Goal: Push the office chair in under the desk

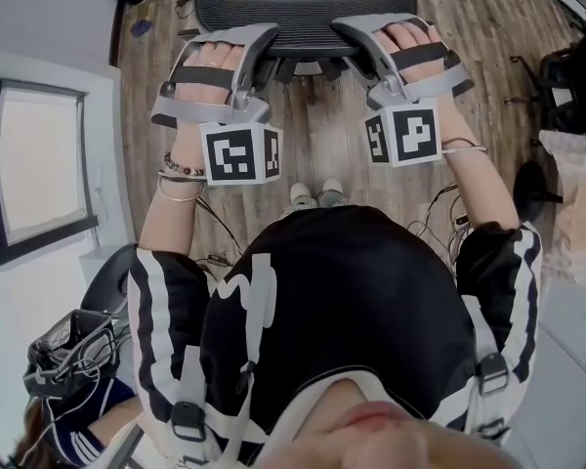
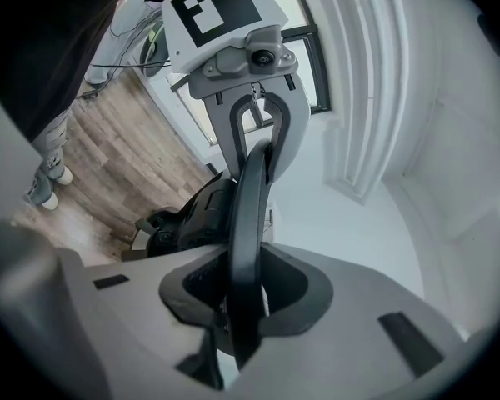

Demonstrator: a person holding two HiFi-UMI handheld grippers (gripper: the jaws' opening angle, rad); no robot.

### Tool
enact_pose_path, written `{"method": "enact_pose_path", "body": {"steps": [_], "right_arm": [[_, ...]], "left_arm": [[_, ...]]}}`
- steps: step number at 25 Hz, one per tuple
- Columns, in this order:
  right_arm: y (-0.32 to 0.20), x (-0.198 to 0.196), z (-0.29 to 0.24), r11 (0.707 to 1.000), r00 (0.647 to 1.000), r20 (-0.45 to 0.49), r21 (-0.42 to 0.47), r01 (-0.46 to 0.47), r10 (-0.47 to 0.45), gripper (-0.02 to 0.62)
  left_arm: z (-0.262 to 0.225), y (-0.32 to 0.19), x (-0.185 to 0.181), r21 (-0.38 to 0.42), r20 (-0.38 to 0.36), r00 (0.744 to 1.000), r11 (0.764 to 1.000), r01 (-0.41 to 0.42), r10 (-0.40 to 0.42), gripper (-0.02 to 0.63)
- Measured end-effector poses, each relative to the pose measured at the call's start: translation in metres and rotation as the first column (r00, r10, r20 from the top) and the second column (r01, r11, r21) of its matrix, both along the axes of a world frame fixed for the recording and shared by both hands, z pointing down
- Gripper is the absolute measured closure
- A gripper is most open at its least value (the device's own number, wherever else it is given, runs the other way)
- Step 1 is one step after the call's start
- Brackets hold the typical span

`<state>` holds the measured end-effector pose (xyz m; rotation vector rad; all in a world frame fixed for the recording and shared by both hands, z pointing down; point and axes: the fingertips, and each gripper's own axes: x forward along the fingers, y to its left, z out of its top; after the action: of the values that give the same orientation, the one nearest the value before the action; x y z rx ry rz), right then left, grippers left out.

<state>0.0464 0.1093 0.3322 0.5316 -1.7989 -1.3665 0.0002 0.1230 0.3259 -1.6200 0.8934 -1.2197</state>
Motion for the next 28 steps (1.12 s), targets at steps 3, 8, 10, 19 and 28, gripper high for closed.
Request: {"method": "enact_pose_path", "body": {"steps": [3,8,10,19,28], "right_arm": [[-0.002,0.0,0.0,1.0,1.0,0.002,0.014,0.013,-0.013,0.506],[-0.006,-0.002,-0.002,0.999,0.999,0.003,0.036,0.039,-0.039,0.508],[-0.008,-0.001,-0.002,0.997,0.999,0.004,0.051,0.053,-0.053,0.509],[-0.012,-0.007,0.0,0.996,0.996,0.007,0.023,0.084,-0.085,0.514],[-0.052,0.005,-0.006,0.996,0.997,0.008,0.023,0.082,-0.082,0.518]], "left_arm": [[-0.001,-0.001,0.0,-0.004,-0.008,1.0,1.0,-0.001,0.001,0.495],[-0.003,-0.005,-0.001,-0.027,-0.053,0.997,0.998,0.059,-0.06,0.491],[-0.004,-0.007,-0.001,-0.053,-0.07,0.994,0.995,0.08,-0.084,0.488],[-0.002,-0.012,-0.006,-0.047,-0.083,0.99,0.993,0.107,-0.111,0.485],[-0.008,-0.05,0.006,-0.051,-0.076,0.989,0.991,0.122,-0.125,0.485]]}}
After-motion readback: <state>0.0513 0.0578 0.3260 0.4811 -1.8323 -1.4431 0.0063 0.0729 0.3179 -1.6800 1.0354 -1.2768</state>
